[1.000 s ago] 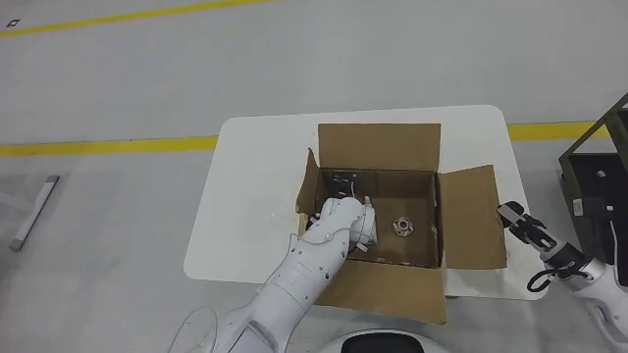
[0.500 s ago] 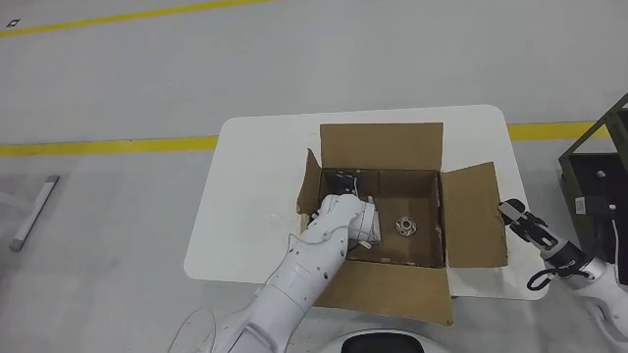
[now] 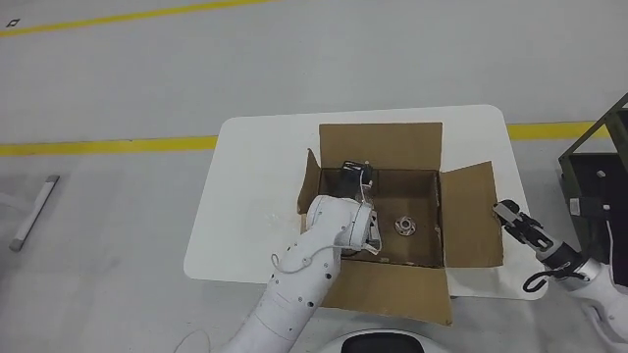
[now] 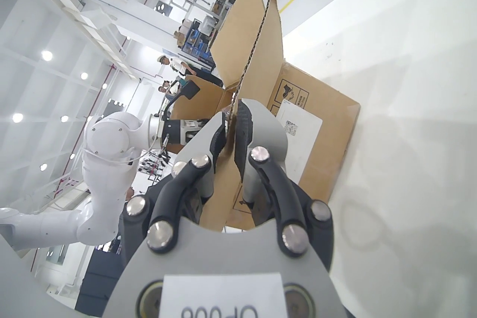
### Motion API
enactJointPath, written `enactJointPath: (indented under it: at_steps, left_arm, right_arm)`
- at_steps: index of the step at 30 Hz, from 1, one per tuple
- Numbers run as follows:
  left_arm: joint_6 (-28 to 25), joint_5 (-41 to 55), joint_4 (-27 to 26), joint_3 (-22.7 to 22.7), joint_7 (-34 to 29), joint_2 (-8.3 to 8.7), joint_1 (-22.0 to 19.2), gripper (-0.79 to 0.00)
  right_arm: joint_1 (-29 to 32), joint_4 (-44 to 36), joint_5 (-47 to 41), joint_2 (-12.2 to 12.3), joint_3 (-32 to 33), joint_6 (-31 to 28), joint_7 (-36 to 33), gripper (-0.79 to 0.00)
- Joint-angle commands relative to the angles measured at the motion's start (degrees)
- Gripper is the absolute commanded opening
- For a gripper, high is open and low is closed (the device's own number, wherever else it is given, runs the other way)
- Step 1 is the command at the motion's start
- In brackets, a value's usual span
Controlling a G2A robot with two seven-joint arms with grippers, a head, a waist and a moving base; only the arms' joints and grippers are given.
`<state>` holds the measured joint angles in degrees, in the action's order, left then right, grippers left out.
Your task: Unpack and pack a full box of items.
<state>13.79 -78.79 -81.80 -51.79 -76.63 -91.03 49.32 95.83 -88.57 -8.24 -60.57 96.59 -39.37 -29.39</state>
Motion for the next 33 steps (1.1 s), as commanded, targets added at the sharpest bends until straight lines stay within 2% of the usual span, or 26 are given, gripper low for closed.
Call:
enactJointPath:
  at_steps: [1, 9, 10, 11, 12, 13, 21, 33]
  left_arm:
    - [-0.88, -0.32, -3.49, -0.56, -1.18, 0.25, 1.29, -0.785]
    - [-2.55, -3.15, -13.71, -2.44, -3.56, 0.98, 4.82, -0.785]
    - [-2.71, -3.42, -14.79, -2.57, -3.78, 1.03, 5.21, -0.785]
    - [-2.91, -3.49, -15.81, -2.74, -4.10, 1.08, 5.59, -0.785]
    - [-2.99, -3.67, -16.83, -2.99, -4.14, 1.12, 5.87, -0.785]
    - [-3.15, -3.76, -17.65, -3.22, -4.24, 1.17, 6.21, -0.785]
    - [-3.94, -3.86, -22.63, -5.63, -4.26, 1.45, 7.69, -0.785]
    - [-4.94, -3.26, -23.54, -6.73, -3.79, 1.33, 7.27, -0.785]
  right_arm:
    - [0.24, -0.01, -1.50, 0.05, 0.02, -0.13, -1.24, 0.000]
    - [0.40, -1.45, -1.89, 0.49, -0.30, 1.44, -7.36, 0.000]
    - [0.34, -1.68, -1.31, 0.51, -0.49, 1.81, -7.68, -0.083]
    - [0.24, -1.88, -1.06, 0.50, -0.76, 2.24, -7.75, -0.403]
    - [0.13, -1.91, -0.85, 0.48, -0.97, 2.64, -7.55, -0.517]
    - [-0.01, -1.95, -0.38, 0.47, -1.26, 3.09, -7.57, -0.776]
    - [-1.45, -1.24, -1.16, 0.11, -3.50, 3.89, -5.45, -0.785]
    - [-4.56, 0.15, -2.54, -0.22, -5.37, 5.65, -3.92, -0.785]
